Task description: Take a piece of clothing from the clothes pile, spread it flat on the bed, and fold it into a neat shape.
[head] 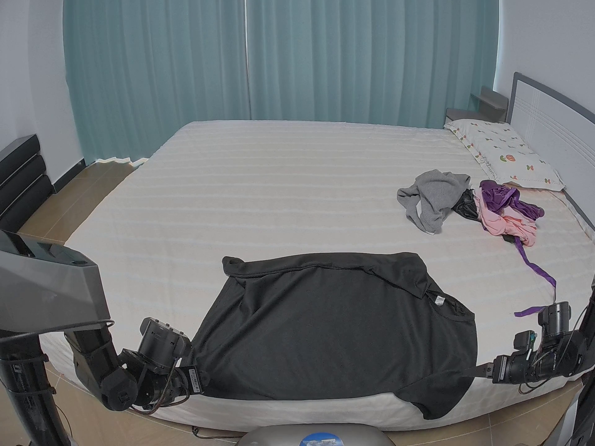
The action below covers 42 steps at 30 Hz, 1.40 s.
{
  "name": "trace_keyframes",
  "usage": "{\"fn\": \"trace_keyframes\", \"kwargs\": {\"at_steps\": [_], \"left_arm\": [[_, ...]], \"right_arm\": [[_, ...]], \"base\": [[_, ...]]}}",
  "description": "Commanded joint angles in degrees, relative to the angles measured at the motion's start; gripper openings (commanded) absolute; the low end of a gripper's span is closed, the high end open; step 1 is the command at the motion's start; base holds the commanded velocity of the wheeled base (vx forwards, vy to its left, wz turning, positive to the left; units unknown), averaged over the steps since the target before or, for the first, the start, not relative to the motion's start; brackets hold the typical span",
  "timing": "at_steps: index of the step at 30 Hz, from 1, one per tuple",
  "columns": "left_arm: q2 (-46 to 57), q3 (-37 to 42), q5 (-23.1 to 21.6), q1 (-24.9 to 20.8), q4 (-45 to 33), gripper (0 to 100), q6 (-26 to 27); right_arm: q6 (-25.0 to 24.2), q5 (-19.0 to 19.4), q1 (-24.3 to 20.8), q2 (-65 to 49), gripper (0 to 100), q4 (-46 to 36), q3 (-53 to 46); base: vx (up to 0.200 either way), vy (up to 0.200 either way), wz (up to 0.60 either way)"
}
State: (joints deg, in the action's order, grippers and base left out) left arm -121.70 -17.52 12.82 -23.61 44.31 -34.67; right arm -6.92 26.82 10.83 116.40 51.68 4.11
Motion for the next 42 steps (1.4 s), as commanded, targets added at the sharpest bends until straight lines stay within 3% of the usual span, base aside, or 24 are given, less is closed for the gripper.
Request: {"fn": "trace_keyframes", "kwargs": {"at_steps": [1,8,20,21,27,32,42], "left_arm": [[-0.65,-0.76,0.01,0.67,0.34,100,-0.05],[1.29,-1.29,0.01,2.34,4.99,100,-0.75],[1.2,-2.26,0.01,2.87,5.26,100,-1.98],[1.29,-2.26,0.01,2.87,5.26,100,-1.98],[1.11,-2.35,0.01,2.87,5.26,100,-1.98],[1.11,-2.26,0.01,2.87,5.26,100,-2.07],[1.2,-2.26,0.1,2.78,5.35,100,-1.98]], "right_arm": [[-1.25,0.08,0.86,2.08,100,0.53,3.63],[-7.58,-2.03,0.78,6.04,100,0.71,10.57],[-11.62,-3.35,0.16,11.4,100,0.79,16.99],[-12.5,-3.35,0.07,11.4,0,0.79,17.51],[-14.61,-3.7,-0.89,13.07,0,1.15,18.22],[-14.35,-7.13,-1.07,12.8,0,1.15,17.25],[-12.94,-6.96,2.71,7.09,0,1.06,10.31]], "base": [[0.0,0.0,0.0],[0.0,0.0,0.0],[0.0,0.0,0.0],[0.0,0.0,0.0],[0.0,0.0,0.0],[0.0,0.0,0.0],[0.0,0.0,0.0]]}}
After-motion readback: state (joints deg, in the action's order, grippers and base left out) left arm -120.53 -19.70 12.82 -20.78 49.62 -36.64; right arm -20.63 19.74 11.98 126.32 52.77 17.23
